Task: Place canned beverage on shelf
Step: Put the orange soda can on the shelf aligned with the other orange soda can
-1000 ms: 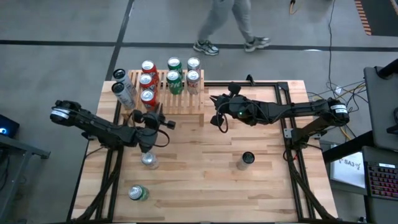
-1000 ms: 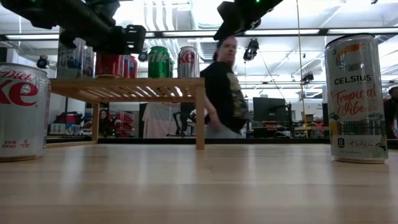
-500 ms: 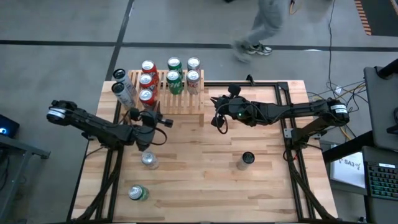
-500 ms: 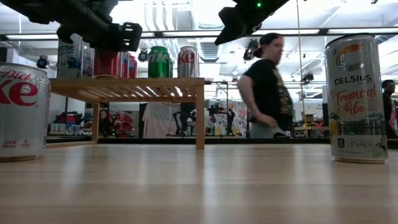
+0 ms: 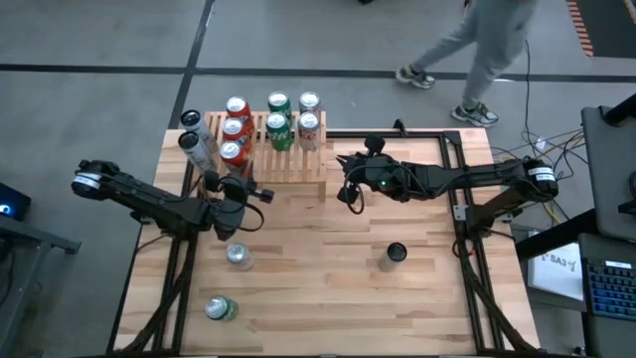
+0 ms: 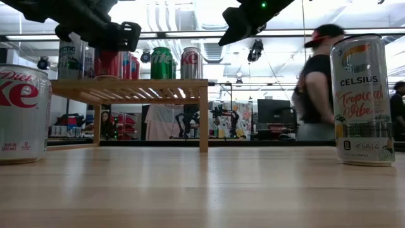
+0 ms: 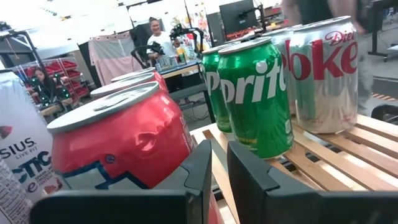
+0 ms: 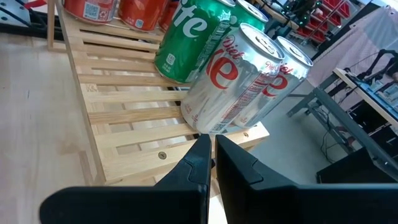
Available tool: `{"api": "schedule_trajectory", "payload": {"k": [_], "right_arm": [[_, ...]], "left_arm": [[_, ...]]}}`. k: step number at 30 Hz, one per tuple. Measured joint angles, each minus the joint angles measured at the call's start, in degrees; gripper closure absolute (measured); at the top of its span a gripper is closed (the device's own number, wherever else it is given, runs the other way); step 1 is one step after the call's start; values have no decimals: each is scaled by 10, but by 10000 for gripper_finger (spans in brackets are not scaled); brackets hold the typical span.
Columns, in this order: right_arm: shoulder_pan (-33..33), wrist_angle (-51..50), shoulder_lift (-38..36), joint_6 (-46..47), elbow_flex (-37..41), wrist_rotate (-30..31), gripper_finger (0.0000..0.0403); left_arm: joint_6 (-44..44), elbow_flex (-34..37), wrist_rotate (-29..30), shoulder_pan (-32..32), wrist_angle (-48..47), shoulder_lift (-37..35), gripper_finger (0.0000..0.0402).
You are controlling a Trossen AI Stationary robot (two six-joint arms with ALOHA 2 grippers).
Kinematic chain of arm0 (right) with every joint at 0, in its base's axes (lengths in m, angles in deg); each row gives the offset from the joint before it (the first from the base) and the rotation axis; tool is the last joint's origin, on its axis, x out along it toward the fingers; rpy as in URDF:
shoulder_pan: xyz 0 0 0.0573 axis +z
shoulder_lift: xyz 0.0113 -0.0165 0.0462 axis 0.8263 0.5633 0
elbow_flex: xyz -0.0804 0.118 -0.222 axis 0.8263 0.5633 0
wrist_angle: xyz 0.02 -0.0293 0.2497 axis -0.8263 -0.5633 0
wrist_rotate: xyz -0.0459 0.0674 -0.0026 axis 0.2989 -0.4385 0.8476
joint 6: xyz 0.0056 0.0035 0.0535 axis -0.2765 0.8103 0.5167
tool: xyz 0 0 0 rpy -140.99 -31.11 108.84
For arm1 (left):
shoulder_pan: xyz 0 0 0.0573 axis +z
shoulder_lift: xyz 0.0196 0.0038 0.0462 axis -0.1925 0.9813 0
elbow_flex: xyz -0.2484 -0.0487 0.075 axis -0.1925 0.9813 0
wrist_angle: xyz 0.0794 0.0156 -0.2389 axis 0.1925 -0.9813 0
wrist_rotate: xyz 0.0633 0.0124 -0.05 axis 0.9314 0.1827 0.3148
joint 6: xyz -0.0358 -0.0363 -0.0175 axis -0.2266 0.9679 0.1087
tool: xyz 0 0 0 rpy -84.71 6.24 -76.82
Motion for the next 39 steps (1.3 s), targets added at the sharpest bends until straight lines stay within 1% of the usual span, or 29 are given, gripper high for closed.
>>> {"api": "schedule_trajectory", "payload": {"k": [12, 23, 30, 32, 34, 36, 39], "right_arm": [[0, 0, 0, 2, 0, 0, 390], [0, 1, 0, 0, 0, 0, 390], [0, 1, -1, 2, 0, 0, 390], [0, 1, -1, 6, 0, 0, 390], [0, 1, -1, 18, -1, -1, 390], [0, 1, -1, 29, -7, -25, 390], [-1, 22, 1, 52, -19, -129, 390]], "left_arm": [[11, 0, 0, 0, -4, 27, 365], [12, 0, 2, 0, -44, 28, 365], [12, 1, -5, -5, -43, 26, 365], [7, -5, -19, -13, -43, 23, 365], [-11, -21, -47, -25, -42, 22, 365], [-33, -43, -54, -40, -43, 21, 365], [-90, -84, -54, -72, -50, 17, 365]]}}
